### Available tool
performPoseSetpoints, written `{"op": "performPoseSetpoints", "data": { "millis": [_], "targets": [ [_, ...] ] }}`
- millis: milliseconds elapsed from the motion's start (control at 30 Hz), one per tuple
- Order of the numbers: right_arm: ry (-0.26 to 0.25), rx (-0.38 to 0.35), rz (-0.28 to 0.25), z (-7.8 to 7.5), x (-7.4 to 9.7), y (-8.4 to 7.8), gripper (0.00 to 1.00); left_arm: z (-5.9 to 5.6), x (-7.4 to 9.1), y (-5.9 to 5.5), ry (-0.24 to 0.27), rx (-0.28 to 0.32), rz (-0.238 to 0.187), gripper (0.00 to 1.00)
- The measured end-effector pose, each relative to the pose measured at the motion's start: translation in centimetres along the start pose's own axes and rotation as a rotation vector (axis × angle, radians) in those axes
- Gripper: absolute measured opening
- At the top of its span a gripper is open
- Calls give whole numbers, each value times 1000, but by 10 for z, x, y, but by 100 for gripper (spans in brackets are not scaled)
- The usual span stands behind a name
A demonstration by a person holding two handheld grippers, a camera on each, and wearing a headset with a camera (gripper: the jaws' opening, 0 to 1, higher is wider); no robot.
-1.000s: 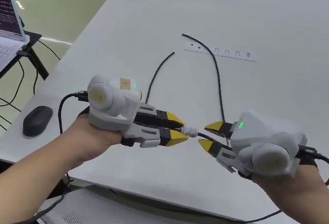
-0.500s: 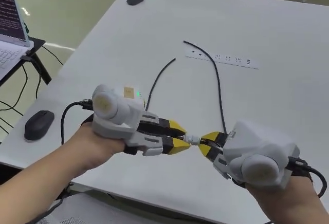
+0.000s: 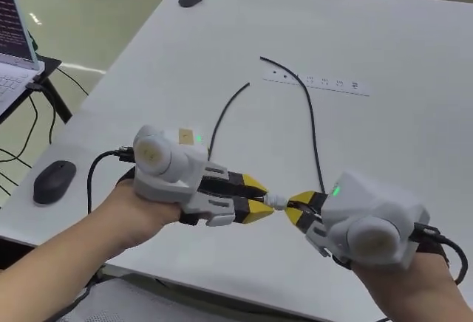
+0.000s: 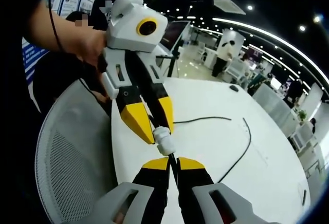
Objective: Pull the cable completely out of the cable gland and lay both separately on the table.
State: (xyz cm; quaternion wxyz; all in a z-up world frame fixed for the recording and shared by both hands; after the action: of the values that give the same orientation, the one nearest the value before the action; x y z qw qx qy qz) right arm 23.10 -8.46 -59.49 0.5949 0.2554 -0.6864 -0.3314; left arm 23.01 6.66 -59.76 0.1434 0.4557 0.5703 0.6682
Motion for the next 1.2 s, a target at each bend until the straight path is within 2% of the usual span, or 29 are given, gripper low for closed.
{"op": "performPoseSetpoints", "data": {
  "millis": [100, 267, 600, 667, 867, 1100, 1200],
  "targets": [
    [-7, -1, 10, -2, 0, -4, 0, 1, -1, 0, 6, -1, 2, 15],
    [-3, -52, -15, -5, 2, -9, 0, 1, -1, 1, 8, 0, 1, 15],
    [-36, -144, -32, -18, 8, -28, 0, 3, -2, 3, 19, 40, -13, 15],
    [-48, -177, -28, -21, 9, -32, 0, 3, -2, 3, 18, 53, -21, 15],
    [-63, -292, -61, -28, 10, -44, 0, 2, -4, 5, 22, 62, -29, 15],
    [-78, -401, -75, -32, 9, -59, 0, 2, -4, 5, 25, 65, -23, 15],
    [-97, -503, -90, -35, 10, -70, 0, 2, -2, 5, 27, 72, -25, 15]
  ]
}}
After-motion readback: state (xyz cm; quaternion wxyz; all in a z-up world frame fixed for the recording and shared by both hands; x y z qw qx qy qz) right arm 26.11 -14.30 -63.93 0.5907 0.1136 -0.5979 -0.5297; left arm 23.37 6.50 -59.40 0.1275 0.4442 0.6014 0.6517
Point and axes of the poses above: the centre of the closed fingertips' face, and the gripper's own axes: x roughly backward along the fingers, z roughly to its left, y roughly out of its top, the point moved 9 cm from there along x, roughly backward along the fingers, and after that the axes turned 14 degrees about y, right-handed, at the moved point
